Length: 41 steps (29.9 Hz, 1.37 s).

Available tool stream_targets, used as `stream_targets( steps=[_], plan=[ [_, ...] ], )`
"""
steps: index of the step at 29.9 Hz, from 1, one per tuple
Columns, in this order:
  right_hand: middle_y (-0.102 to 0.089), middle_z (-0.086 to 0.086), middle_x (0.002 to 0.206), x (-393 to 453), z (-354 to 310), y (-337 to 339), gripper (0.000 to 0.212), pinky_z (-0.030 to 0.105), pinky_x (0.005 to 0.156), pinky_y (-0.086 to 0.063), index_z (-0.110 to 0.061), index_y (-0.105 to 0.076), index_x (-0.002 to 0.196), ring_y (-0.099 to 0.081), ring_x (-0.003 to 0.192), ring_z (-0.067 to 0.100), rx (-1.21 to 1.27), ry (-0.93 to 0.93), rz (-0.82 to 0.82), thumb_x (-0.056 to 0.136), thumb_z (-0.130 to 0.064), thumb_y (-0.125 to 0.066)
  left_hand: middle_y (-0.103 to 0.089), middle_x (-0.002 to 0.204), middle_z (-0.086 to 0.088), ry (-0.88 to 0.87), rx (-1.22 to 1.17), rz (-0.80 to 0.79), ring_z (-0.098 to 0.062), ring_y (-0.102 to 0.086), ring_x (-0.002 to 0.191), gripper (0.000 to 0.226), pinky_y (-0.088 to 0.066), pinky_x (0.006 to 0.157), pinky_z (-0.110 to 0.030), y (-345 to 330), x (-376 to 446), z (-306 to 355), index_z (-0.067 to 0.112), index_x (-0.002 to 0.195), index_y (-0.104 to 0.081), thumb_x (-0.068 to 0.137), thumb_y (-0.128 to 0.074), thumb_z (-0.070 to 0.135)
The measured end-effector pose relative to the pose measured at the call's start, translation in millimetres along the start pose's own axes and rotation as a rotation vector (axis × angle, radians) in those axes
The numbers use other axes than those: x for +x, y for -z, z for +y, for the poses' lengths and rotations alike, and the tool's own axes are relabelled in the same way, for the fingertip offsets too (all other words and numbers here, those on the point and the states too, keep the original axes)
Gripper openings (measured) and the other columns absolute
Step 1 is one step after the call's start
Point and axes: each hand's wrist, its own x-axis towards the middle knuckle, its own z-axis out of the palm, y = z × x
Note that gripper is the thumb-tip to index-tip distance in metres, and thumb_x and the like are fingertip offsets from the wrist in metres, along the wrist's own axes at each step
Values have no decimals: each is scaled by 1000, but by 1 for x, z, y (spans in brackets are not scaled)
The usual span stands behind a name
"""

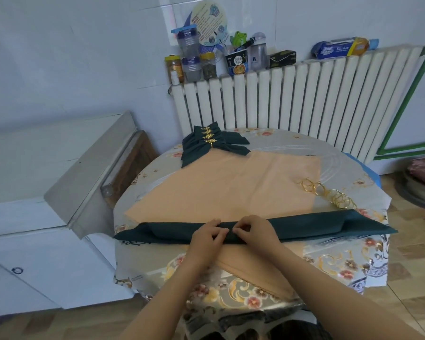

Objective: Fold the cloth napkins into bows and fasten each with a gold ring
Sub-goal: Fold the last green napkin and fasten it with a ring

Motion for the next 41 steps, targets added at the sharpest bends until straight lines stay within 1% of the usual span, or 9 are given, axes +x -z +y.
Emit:
stream_targets(
  steps=[4, 11, 15, 22, 26, 29, 33, 37, 41],
  plan=[
    [-61, -6, 90, 10, 0, -13, 19, 22, 65, -40, -32, -71, 100, -55, 81, 8, -39, -89, -26, 81, -36, -68, -57, 114, 11, 65, 236, -20, -11, -50, 112, 20, -30, 103, -32, 28, 17, -17, 28, 105, -58, 87, -64, 26],
    [-45, -6, 95, 15, -8, -12, 31, 25, 79, -43, -44, -66, 108, -51, 96, 15, -93, -136, -112, 78, -48, -69, -54, 117, 4, 202, 446, -401, -18, -47, 111, 43, -34, 97, -38, 63, 54, -6, 30, 112, -49, 78, -72, 41],
    [-40, -5, 100, 19, -15, -10, 38, 26, 88, -39, -50, -58, 116, -46, 107, 18, -181, -170, -193, 79, -54, -65, -55, 115, -1, 242, 519, -489, -20, -51, 104, 48, -43, 87, -35, 65, 64, 8, 20, 109, -51, 74, -76, 40],
    [-44, 0, 118, 22, -20, -11, 39, 31, 97, -39, -52, -55, 119, -44, 114, 22, -216, -195, -241, 81, -52, -64, -62, 91, -4, 219, 673, -389, -21, -57, 85, 44, -41, 70, -32, 63, 53, 16, 12, 96, -60, 74, -73, 48],
    [-45, 1, 121, 21, -17, -11, 40, 31, 96, -39, -51, -55, 120, -43, 116, 23, -223, -184, -235, 82, -51, -63, -54, 88, 0, 105, 629, -170, -20, -51, 84, 26, -39, 66, -31, 51, 29, 19, 19, 86, -47, 81, -68, 33],
    [-46, 3, 122, 22, -15, -12, 35, 30, 95, -37, -50, -55, 121, -42, 117, 24, -216, -172, -233, 87, -47, -57, -49, 86, 1, 5, 428, -59, -22, -50, 82, 13, -36, 64, -32, 38, 9, 12, 17, 82, -45, 82, -57, 16],
    [-53, 3, 125, 24, -11, -13, 29, 34, 97, -40, -50, -58, 119, -46, 117, 26, -187, -193, -230, 92, -48, -46, -53, 91, -2, -49, 219, -87, -19, -51, 85, 12, -41, 72, -30, 31, -11, 7, 13, 83, -53, 80, -63, 18],
    [-52, 4, 128, 23, -11, -10, 35, 38, 100, -41, -44, -60, 119, -45, 120, 28, -164, -185, -238, 89, -56, -47, -64, 112, -3, 10, 138, -230, -7, -55, 106, 24, -45, 88, -29, 42, -19, 15, 5, 84, -70, 86, -61, 27],
    [-45, 4, 129, 17, -17, -5, 48, 37, 103, -38, -44, -57, 122, -40, 124, 28, -193, -174, -263, 78, -63, -59, -39, 148, 5, 116, 173, -499, -15, -49, 118, 31, -39, 96, -33, 59, -19, 31, 20, 96, -74, 93, -50, 39]
  ],
)
